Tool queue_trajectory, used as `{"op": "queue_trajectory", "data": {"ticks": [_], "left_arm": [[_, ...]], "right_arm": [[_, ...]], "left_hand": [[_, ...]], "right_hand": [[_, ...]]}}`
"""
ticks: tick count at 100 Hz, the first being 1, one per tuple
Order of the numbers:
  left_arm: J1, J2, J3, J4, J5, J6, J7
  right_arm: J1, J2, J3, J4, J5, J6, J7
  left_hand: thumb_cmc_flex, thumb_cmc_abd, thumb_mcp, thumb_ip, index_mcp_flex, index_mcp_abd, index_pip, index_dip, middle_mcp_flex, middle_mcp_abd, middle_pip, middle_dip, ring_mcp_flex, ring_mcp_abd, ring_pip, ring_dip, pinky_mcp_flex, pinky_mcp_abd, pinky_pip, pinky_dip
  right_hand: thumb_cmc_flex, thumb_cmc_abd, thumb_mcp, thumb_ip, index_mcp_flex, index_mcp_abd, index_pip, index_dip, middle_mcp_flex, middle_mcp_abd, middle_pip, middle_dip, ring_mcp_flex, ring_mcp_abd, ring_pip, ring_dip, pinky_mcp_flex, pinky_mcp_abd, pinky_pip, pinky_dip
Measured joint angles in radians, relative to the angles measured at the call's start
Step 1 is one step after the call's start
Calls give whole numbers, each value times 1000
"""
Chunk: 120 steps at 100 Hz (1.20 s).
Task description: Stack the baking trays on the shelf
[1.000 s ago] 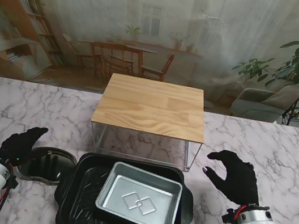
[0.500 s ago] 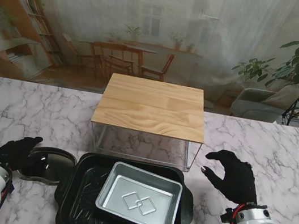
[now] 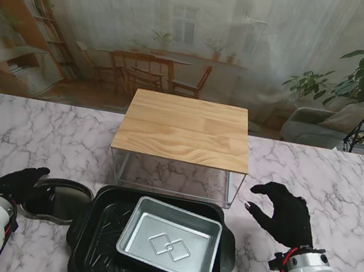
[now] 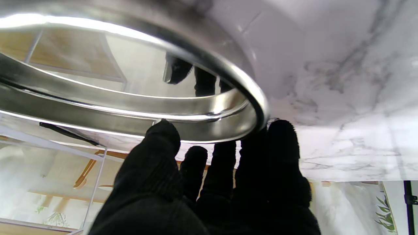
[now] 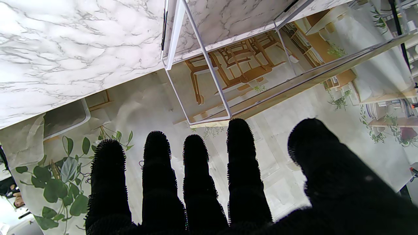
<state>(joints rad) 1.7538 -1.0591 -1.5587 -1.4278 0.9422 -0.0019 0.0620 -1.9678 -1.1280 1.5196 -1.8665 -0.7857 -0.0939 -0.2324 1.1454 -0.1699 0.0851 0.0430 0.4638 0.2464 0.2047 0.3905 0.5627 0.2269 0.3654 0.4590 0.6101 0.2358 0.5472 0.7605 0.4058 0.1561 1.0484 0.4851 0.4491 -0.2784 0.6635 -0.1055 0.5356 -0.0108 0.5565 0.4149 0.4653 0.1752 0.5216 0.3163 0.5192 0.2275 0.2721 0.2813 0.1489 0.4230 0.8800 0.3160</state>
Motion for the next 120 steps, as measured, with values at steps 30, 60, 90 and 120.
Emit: {"op": "queue_trajectory", "data": {"ticks": [30, 60, 90, 120], "left_arm": [[-19, -1, 21, 41, 23, 16, 76], [16, -1, -9, 15, 131, -3, 88], [16, 15, -1, 0, 197, 15, 70], [-5, 20, 39, 53, 215, 52, 108]], "right_arm": [[5, 1, -7, -1, 0, 15, 7], [6, 1, -8, -4, 1, 18, 12], [5, 1, -8, -9, 1, 20, 11], [6, 2, -12, -11, -1, 27, 20]], "left_hand": [[-1, -47, 86, 1, 80, -47, 92, 38, 106, -40, 12, 23, 85, -17, 24, -12, 68, 0, 74, -2], [-44, -52, 42, 1, 91, -83, 103, 87, -102, -72, -110, -84, -43, 6, -75, -96, -132, 24, 33, 3], [-79, -32, 0, 1, 62, -92, 28, 12, -263, -74, -192, -174, -150, -28, -144, -142, -216, -25, -52, 11], [-76, -22, 13, 8, 114, -85, 134, 152, -263, -90, -185, -174, -150, -42, -137, -106, -199, -39, -52, 49]], "right_hand": [[0, 0, 0, 0, 0, 0, 0, 0, 0, 0, 0, 0, 0, 0, 0, 0, 0, 0, 0, 4], [0, 0, 0, 0, 0, 0, 0, 0, 0, 0, 0, 0, 0, 0, 0, 0, 0, 0, -1, 10], [0, 0, 0, 0, 0, 0, 0, 0, 0, 0, 0, 0, 0, 0, 0, 0, 0, -1, -3, 10], [0, 0, 0, 0, 0, 0, 0, 0, -1, 0, 0, 0, 0, -1, 0, 0, 0, -1, -3, 11]]}}
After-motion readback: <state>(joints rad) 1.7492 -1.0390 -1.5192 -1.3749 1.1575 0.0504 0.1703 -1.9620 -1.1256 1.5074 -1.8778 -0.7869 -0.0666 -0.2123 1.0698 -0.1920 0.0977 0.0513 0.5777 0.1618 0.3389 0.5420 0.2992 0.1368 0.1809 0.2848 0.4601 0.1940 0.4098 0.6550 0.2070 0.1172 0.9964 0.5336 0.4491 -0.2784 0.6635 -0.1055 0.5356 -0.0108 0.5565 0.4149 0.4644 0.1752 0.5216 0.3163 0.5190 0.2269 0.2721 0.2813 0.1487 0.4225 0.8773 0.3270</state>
